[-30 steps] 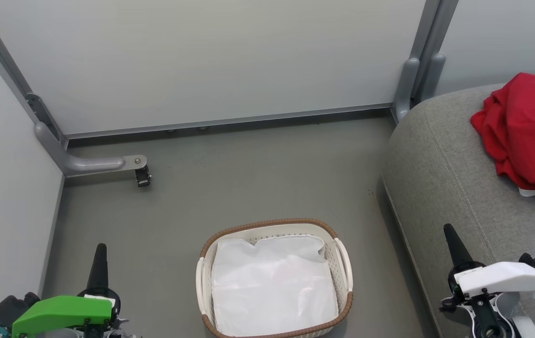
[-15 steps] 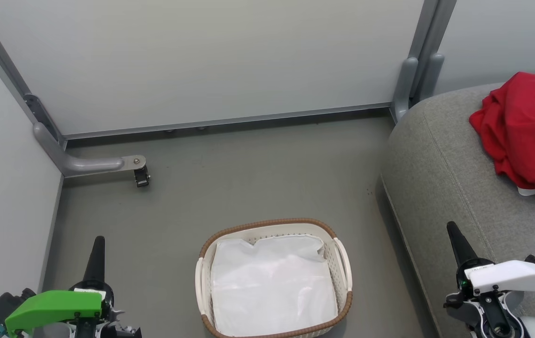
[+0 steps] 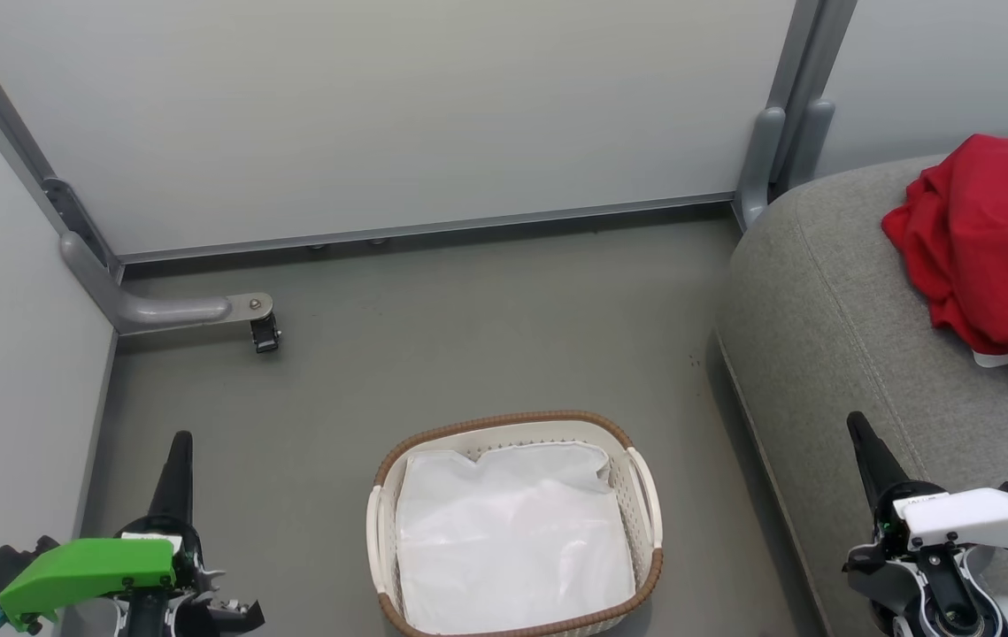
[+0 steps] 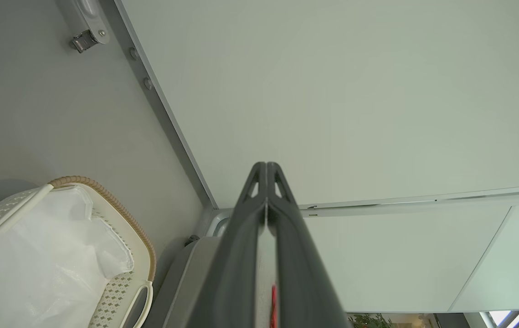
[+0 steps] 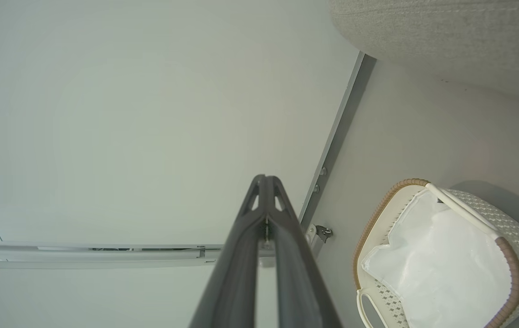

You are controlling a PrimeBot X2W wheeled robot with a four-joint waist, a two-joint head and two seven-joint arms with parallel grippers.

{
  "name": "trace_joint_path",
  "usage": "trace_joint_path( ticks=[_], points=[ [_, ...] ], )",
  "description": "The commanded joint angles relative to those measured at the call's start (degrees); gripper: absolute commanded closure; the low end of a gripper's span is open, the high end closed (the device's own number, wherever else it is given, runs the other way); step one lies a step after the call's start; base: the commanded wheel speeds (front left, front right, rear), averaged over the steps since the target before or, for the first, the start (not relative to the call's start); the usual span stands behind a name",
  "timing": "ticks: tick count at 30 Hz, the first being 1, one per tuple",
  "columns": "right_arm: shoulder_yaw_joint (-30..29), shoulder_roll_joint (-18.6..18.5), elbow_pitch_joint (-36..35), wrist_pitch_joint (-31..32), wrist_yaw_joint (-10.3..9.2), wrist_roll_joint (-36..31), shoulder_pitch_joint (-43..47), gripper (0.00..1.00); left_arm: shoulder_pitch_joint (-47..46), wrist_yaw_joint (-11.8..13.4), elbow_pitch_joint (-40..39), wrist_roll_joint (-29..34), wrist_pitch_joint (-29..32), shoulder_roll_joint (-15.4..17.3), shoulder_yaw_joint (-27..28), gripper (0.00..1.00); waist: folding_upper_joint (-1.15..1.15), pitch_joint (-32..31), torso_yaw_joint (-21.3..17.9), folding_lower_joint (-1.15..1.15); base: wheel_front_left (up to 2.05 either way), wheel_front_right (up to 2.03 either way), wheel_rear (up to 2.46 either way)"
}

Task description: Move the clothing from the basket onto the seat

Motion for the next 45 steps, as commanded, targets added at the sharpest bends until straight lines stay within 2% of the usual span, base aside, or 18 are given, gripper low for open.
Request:
trace_joint_path(
  ticks=[1, 23, 45],
  points=[
    [-0.3, -0.4, -0.6, 0.4, 0.01, 1.3, -0.6, 1.00, -1.2, -0.3, 0.0, -1.3, 0.4, 0.2, 0.3, 1.00, 0.00, 0.0, 0.0, 0.00, 0.00, 0.00, 0.00],
    [-1.8, -0.4, -1.2, 2.8, 0.00, 9.7, -0.6, 1.00, -2.8, -0.9, 0.3, -9.0, 2.7, 0.2, 1.5, 1.00, 0.00, 0.1, -0.3, 0.00, 0.00, 0.00, 0.00],
    [-1.7, -0.4, -1.1, 2.7, 0.00, 9.5, -0.6, 1.00, -2.5, -0.9, 0.3, -8.7, 2.7, 0.2, 1.5, 1.00, 0.00, 0.1, -0.3, 0.00, 0.00, 0.00, 0.00]
  ],
)
